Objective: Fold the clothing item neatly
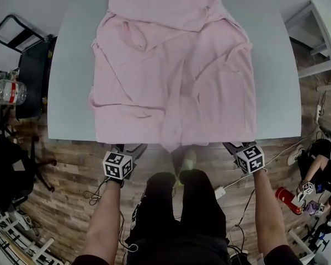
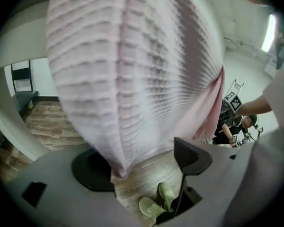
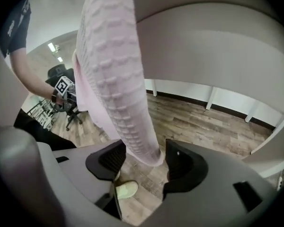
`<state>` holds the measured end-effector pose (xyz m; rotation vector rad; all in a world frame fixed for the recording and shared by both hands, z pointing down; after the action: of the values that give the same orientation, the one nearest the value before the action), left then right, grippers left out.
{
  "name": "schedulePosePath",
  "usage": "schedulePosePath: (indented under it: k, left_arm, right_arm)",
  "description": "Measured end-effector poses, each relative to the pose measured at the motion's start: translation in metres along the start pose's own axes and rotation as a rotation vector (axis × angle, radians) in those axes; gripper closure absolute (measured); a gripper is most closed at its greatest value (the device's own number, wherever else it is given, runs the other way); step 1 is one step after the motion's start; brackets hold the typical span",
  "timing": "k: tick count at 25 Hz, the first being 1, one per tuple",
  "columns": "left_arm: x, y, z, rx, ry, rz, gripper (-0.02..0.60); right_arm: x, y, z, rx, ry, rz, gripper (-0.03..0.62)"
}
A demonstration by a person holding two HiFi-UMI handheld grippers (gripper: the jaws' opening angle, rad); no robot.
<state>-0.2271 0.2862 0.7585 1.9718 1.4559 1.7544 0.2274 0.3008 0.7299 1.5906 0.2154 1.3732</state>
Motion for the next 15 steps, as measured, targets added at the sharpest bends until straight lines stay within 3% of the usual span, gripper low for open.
schedulePosePath:
  k: [1, 2, 3, 4, 5, 11, 15]
  left_arm:
    - [-0.002, 0.002, 0.006, -0.005, 0.0, 0.009, 0.233]
    - [-0.004, 0.002, 0.011, -0.016, -0.003, 0.014, 0.317]
    - [-0.003, -0.001, 0.014, -0.031, -0.013, 0.019, 0.427]
    - [-0.002, -0.005, 0.016, -0.041, -0.033, 0.023, 0.534]
    - [-0.001, -0.008, 0.017, -0.04, -0.055, 0.024, 0.569]
    - [-0.002, -0.039, 0.038, 0.031, -0.078, -0.019, 0.572]
    - [-0.017, -0.074, 0.054, 0.127, -0.08, -0.031, 0.572]
  right_arm:
    - [0.0, -0.001, -0.001, 0.017, 0.015, 0.009, 0.366]
    - [0.001, -0.003, -0.002, 0.033, 0.031, 0.013, 0.478]
    - [0.002, -0.005, -0.004, 0.039, 0.051, 0.013, 0.534]
    - [0.003, -0.008, -0.007, 0.036, 0.069, 0.013, 0.562]
    - [0.004, -0.012, -0.01, 0.028, 0.085, 0.011, 0.565]
    - [0.003, -0.052, -0.039, -0.057, 0.15, -0.015, 0.569]
    - [-0.016, -0.089, -0.061, -0.148, 0.207, -0.004, 0.569]
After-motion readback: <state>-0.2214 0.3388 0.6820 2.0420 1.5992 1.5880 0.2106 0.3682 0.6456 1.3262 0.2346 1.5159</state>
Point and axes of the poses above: the fingertips, and each gripper's own axes: y forward along the fingers, z to its right, x out of its underside, the point moved 8 cm from there along -y, backward along the fingers, and after that the axes turned 2 degrees about z, right-handed, at the moved point
